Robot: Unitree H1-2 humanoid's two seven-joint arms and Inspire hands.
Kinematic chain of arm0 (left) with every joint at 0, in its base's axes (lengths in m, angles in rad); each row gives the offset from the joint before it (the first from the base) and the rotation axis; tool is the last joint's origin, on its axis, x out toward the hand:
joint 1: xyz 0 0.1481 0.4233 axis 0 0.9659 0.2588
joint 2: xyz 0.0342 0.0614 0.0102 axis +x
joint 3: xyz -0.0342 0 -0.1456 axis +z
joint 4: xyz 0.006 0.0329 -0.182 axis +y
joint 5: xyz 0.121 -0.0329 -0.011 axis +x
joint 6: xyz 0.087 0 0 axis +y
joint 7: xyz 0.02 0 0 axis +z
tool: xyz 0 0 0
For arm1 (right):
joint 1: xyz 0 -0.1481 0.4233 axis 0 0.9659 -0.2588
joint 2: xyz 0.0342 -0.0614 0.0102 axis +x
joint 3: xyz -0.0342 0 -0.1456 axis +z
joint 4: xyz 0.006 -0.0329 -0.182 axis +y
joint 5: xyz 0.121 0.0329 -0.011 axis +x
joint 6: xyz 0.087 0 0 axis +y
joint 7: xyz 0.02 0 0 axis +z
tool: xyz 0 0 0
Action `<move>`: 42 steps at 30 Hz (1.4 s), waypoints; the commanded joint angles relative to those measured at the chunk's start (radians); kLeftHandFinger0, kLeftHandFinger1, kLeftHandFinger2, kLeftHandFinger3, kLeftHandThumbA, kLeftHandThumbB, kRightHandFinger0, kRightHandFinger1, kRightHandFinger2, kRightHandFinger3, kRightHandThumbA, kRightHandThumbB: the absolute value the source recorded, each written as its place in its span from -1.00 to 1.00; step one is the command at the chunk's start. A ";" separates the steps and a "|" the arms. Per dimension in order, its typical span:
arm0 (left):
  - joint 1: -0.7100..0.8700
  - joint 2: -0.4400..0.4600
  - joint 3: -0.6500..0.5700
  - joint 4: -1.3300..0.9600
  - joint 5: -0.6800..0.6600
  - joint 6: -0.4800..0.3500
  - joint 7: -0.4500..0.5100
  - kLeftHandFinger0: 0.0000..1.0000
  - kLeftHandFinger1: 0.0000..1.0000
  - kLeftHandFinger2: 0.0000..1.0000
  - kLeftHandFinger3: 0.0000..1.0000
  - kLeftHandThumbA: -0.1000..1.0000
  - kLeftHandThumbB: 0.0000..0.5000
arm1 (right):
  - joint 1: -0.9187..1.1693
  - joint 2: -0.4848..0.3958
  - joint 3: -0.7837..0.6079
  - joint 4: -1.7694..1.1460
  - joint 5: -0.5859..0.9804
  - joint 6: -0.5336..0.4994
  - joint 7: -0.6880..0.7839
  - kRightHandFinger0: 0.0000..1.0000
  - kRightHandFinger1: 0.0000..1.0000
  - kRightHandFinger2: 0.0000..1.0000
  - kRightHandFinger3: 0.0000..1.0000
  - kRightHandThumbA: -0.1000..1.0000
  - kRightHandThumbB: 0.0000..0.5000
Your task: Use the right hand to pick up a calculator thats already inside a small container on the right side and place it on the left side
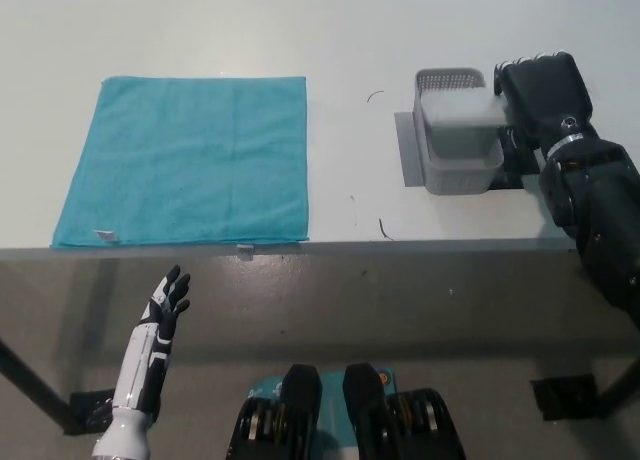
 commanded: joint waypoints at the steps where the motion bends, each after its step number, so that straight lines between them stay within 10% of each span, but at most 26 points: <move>1: -0.005 0.008 0.007 -0.042 -0.009 -0.052 0.006 1.00 1.00 1.00 1.00 1.00 -1.00 | -0.105 0.015 0.018 0.148 0.005 -0.227 -0.622 -1.00 -0.88 -0.02 -0.51 -1.00 -0.02; 11: -0.012 0.012 0.004 -0.035 0.010 -0.052 0.017 1.00 1.00 1.00 1.00 1.00 -1.00 | -0.109 -0.019 0.019 0.106 0.007 -0.259 -0.679 -1.00 -0.91 0.06 -0.78 -1.00 -0.07; 21: -0.013 0.006 0.006 -0.035 0.005 -0.052 0.024 1.00 1.00 1.00 1.00 1.00 -1.00 | -0.135 -0.044 -0.064 -0.178 0.041 -0.263 -0.626 -1.00 -0.85 0.26 -0.24 -1.00 -0.01; 31: -0.010 0.001 0.009 -0.039 -0.004 -0.052 0.018 1.00 1.00 1.00 1.00 1.00 -1.00 | -0.174 -0.011 -0.049 -0.300 0.003 -0.252 -0.584 -1.00 -0.92 0.17 -0.33 -1.00 0.17; 35: -0.010 0.001 0.009 -0.038 -0.003 -0.052 0.021 1.00 1.00 1.00 1.00 1.00 -1.00 | -0.197 0.021 -0.037 -0.287 0.025 -0.285 -0.574 -1.00 -0.75 0.41 0.05 -1.00 0.06; 42: -0.005 0.003 0.008 -0.042 -0.001 -0.052 0.019 1.00 1.00 1.00 1.00 1.00 -1.00 | -0.229 0.084 -0.012 -0.233 0.020 -0.291 -0.569 -1.00 -0.93 0.13 -0.08 -1.00 0.10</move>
